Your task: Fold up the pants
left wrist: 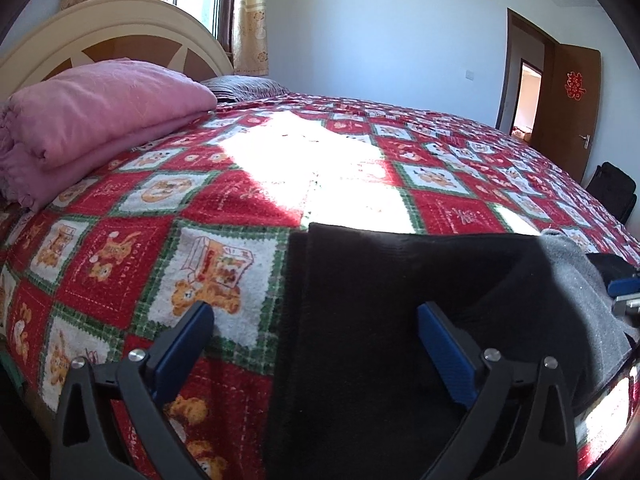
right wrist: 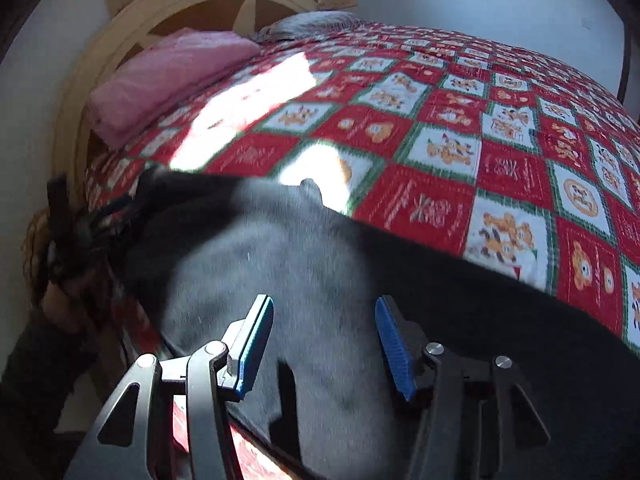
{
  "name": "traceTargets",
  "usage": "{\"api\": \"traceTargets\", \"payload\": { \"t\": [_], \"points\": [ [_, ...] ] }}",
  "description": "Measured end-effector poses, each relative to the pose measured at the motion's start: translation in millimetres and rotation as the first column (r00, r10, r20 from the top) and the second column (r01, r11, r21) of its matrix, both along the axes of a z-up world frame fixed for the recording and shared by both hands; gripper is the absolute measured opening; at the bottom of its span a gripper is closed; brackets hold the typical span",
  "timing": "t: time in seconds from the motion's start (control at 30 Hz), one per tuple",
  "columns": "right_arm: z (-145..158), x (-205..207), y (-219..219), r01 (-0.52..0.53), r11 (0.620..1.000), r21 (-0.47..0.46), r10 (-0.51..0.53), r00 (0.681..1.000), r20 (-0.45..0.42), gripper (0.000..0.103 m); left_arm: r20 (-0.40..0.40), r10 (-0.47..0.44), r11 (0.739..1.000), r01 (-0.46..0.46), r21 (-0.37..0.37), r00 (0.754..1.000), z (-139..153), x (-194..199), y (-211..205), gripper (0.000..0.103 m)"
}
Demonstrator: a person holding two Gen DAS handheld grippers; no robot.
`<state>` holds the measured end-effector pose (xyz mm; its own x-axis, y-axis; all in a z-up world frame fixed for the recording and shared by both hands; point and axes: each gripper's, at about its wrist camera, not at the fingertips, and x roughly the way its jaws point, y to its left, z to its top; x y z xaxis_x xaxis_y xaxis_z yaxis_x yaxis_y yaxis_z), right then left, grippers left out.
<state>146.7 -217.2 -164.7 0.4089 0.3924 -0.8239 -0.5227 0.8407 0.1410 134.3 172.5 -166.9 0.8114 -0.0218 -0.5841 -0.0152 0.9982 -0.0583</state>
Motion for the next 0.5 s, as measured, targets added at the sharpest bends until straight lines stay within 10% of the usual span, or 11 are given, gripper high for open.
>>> {"api": "traceTargets", "payload": {
  "t": [0.3, 0.5],
  "points": [
    [36, -29, -81, 0.073, 0.994, 0.075, -0.081, 0.992, 0.102, 0.055, 0.062, -0.145, 0.989, 0.145, -0.002, 0.988, 41, -18, -60, 0.103],
    [73, -59, -234, 0.367, 0.923, 0.117, -0.380, 0.917, 0.120, 0.055, 0.054, -0.399, 0.915, 0.394, 0.093, 0.915, 48, -43, -150, 0.103]
  ]
}}
